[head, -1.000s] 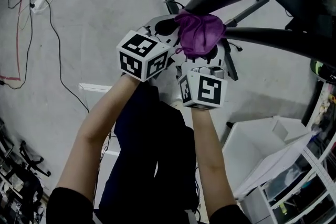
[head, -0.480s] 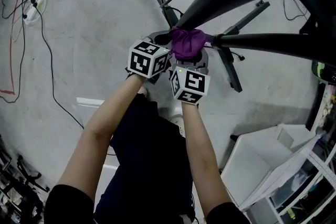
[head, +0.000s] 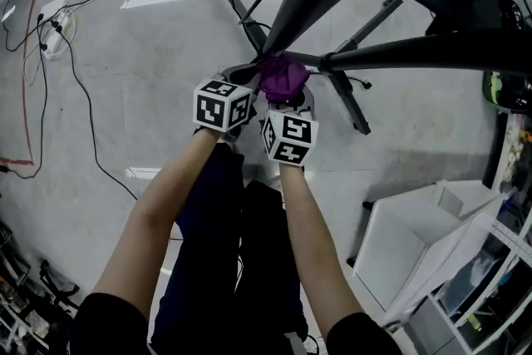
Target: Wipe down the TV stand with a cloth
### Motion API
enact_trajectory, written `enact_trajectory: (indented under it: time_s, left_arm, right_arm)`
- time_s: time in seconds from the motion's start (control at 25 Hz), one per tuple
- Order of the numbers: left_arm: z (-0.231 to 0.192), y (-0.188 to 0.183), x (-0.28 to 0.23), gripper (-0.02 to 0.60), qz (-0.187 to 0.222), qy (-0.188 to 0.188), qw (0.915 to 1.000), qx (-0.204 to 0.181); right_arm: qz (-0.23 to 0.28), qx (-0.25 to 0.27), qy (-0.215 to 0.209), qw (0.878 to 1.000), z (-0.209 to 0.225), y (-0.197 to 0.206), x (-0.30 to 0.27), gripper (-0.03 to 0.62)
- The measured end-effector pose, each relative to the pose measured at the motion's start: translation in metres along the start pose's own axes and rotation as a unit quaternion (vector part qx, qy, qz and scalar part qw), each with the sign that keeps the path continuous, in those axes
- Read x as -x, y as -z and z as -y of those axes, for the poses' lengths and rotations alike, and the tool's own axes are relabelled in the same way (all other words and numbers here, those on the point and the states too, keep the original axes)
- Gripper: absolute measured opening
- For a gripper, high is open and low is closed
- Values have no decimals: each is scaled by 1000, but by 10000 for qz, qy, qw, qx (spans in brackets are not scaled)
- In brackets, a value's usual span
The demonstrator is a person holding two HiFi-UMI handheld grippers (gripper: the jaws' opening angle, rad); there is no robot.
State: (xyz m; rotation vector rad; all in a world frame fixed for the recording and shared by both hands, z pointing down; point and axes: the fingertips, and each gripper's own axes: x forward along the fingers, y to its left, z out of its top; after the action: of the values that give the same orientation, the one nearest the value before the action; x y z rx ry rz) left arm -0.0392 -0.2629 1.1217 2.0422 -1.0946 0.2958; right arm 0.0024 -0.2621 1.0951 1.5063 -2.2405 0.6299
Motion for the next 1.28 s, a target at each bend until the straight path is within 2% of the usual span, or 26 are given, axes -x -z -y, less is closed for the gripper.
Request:
enact_trajectory:
  time_s: [0.2,0.32,0.56,0.72,0.96,1.16,1.28]
  left_arm:
    - [69,-50,50,6,12,254,9988,-426]
    - [124,-89,77,6,110,501,9974,-498]
    - [255,-178,129,6,248,1160,9882,-964]
    - [325,-245,170,6,453,1360,9828,-1164]
    - [433,-348,225,6,906,1738,9645,-1770]
    - [519,-433,273,6,1289,1987,9518,-1950]
    - [570,-489,303,6,1600,2044,9372,-2331]
  right_arm:
    - [191,-20,179,9997,3,-69,73,64]
    - [283,-68,129,9995,4,-120,121,64]
    - [691,-21,247,9973,16,-248,221,64]
    - [1128,237,228,9931,15,-341,288,64]
    - [1898,693,114,9793,18,-472,383,64]
    - [2317,1439,241,9618,19,-576,460,64]
    - [2654,1659,206,9495,18,-643,503,64]
